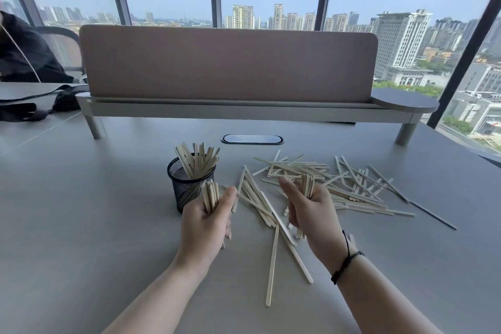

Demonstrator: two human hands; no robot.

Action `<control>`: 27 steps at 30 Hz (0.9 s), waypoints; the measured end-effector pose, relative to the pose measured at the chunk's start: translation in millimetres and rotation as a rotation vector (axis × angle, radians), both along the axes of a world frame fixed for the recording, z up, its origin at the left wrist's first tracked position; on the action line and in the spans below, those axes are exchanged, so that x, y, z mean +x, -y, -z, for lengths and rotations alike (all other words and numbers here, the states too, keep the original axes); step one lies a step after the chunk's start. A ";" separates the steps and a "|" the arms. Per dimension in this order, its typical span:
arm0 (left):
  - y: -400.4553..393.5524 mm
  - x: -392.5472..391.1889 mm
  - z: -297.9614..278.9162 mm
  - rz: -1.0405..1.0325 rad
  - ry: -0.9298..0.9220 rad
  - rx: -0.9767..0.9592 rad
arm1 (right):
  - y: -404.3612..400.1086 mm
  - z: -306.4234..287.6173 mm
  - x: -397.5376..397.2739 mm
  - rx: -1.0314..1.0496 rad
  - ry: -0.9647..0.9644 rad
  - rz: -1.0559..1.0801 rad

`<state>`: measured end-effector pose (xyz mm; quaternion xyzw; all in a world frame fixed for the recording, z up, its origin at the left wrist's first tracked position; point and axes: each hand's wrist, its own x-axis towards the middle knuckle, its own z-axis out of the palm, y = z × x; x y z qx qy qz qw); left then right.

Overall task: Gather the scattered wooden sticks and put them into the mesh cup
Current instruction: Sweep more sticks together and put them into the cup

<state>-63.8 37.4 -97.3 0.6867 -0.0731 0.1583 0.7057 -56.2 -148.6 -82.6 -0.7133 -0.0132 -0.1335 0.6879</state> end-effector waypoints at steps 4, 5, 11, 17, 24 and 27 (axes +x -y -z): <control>-1.5 0.3 -0.4 0.008 -0.030 0.035 | -1.4 -2.5 -0.7 -0.039 -0.009 -0.017; -1.5 0.1 -0.3 0.023 -0.040 0.019 | -2.7 -4.8 -1.6 -0.046 -0.018 -0.012; 1.5 -2.2 -0.3 0.063 -0.037 0.009 | -37.8 -44.3 6.6 0.275 -0.020 -0.148; -4.4 1.1 -0.7 0.048 -0.047 -0.027 | -119.8 -109.9 44.0 0.293 0.100 -0.217; -14.8 6.9 -3.2 -0.026 -0.067 -0.087 | -161.3 -101.9 86.8 0.047 0.060 -0.158; -14.4 8.8 -2.0 -0.028 -0.071 -0.101 | -154.8 -99.6 87.5 -0.089 0.120 -0.088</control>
